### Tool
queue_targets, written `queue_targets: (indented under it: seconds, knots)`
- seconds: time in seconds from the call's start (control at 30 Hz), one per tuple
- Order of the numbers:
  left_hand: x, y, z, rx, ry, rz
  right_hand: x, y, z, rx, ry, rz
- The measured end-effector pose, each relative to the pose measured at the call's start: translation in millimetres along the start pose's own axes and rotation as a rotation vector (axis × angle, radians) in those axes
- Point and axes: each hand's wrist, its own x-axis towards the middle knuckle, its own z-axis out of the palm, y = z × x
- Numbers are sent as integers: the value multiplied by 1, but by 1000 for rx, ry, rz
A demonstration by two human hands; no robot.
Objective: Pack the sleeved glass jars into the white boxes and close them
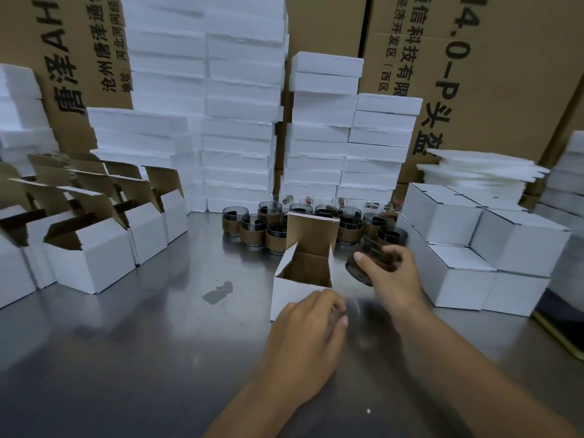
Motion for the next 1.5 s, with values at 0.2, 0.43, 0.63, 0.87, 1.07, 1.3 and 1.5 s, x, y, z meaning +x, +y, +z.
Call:
queue_targets:
  seconds: [0.2, 0.43, 0.63, 0.87, 1.07, 1.3, 1.5]
  knots:
    - [-2, -3, -2, -60, 25, -60, -65, -24, -6, 370, 27, 101]
    - [-9, 5, -15, -462, 69, -273, -110, -33, -11, 394, -201, 54]
    - [-18, 12, -19, -547, -67, -246, -117, -26, -14, 358, -288, 84]
    - [-14, 11, -19, -600, -23, -299, -112, -25, -10, 354, -314, 136]
    - [-10, 15, -17, -599, 44, -273, -110, -23, -6, 375, -219, 179]
    - [-11, 17, -15, -605, 35, -256, -107, -23, -4, 403, -229, 231]
    - [-11, 15, -16, -551, 29, -246, -103, -25, -6, 507, -257, 401]
